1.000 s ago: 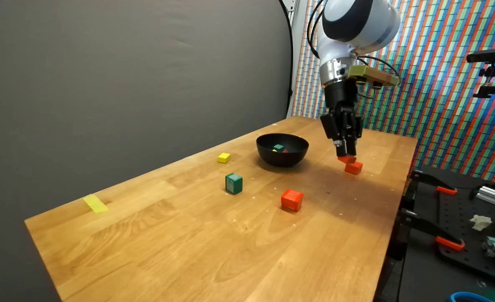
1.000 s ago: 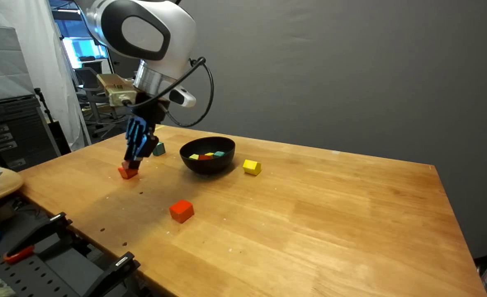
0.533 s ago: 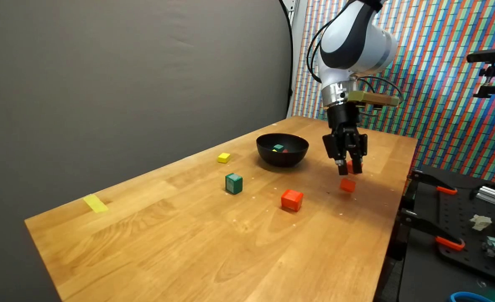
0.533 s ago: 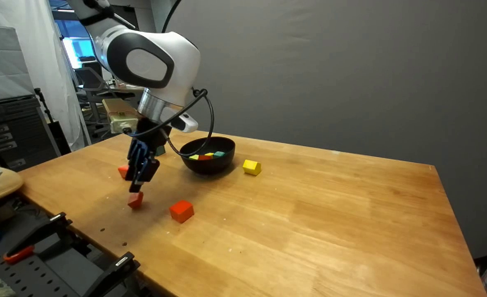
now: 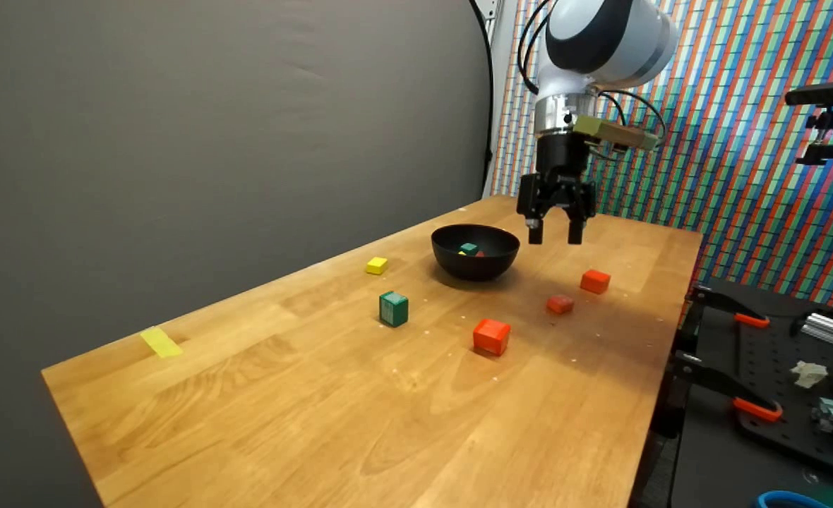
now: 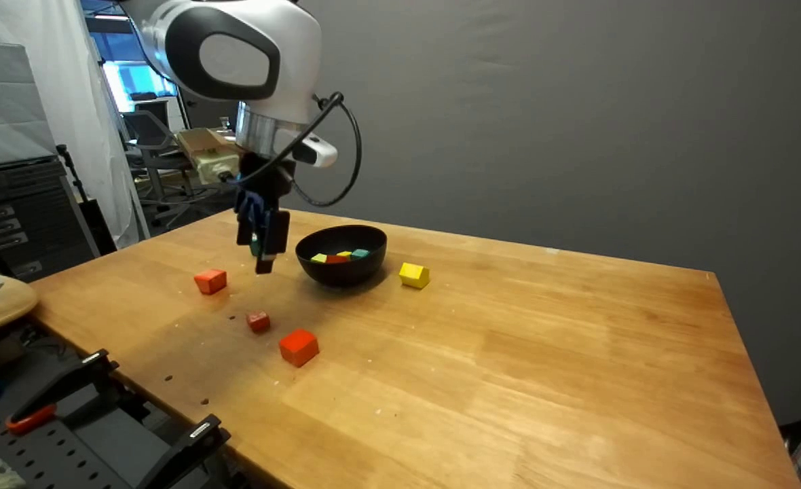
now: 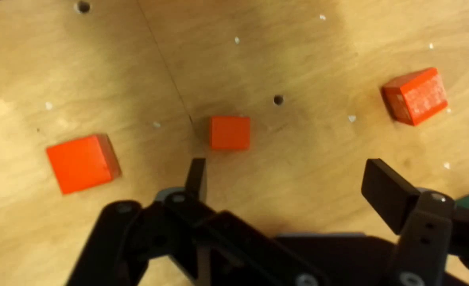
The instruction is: Take the blocks out of the bowl and put them on the table
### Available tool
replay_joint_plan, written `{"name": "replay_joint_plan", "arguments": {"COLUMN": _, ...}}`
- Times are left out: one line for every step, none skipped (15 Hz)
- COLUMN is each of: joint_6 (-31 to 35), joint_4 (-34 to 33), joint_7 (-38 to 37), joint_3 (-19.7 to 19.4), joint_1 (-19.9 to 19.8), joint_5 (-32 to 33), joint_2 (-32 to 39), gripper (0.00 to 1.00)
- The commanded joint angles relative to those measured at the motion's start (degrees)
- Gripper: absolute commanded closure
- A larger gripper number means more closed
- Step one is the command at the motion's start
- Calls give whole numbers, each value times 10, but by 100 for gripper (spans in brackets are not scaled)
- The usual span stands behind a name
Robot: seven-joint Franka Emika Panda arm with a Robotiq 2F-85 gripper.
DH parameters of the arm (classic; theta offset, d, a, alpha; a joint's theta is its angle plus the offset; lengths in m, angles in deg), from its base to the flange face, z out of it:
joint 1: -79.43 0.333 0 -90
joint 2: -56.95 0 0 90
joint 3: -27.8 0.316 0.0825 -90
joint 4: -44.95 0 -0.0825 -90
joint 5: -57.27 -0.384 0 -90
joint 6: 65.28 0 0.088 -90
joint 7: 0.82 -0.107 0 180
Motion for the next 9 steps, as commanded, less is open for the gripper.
{"name": "replay_joint_plan", "arguments": {"joint_6": 68, "joint_4": -1, "joint_7": -19, "joint_3": -1, "joint_1": 11, "joint_5": 45, "joint_2": -43, "gripper": 0}}
{"name": "replay_joint_plan", "arguments": {"joint_6": 99, "joint_4": -9, "joint_7": -19, "joint_3": 0, "joint_1": 12, "joint_5": 55, "joint_2": -37, "gripper": 0}}
{"name": "replay_joint_plan", "arguments": {"joint_6": 135, "joint_4": -24, "joint_7": -20, "joint_3": 0, "joint_1": 12, "joint_5": 64, "joint_2": -18, "gripper": 0}}
{"name": "replay_joint_plan", "arguments": {"joint_6": 165, "joint_4": -36, "joint_7": -16, "joint_3": 1, "joint_1": 13, "joint_5": 64, "joint_2": -2, "gripper": 0}}
{"name": "replay_joint_plan", "arguments": {"joint_6": 199, "joint_4": -57, "joint_7": -23, "joint_3": 0, "joint_1": 14, "joint_5": 74, "joint_2": 28, "gripper": 0}}
{"name": "replay_joint_plan", "arguments": {"joint_6": 221, "joint_4": -68, "joint_7": -30, "joint_3": -1, "joint_1": 16, "joint_5": 83, "joint_2": 44, "gripper": 0}}
{"name": "replay_joint_plan", "arguments": {"joint_6": 250, "joint_4": -83, "joint_7": -45, "joint_3": -6, "joint_1": 20, "joint_5": 108, "joint_2": 69, "gripper": 0}}
{"name": "replay_joint_plan", "arguments": {"joint_6": 266, "joint_4": -99, "joint_7": -57, "joint_3": -11, "joint_1": 24, "joint_5": 126, "joint_2": 94, "gripper": 0}}
{"name": "replay_joint_plan", "arguments": {"joint_6": 276, "joint_4": -115, "joint_7": -76, "joint_3": -21, "joint_1": 32, "joint_5": 153, "joint_2": 116, "gripper": 0}}
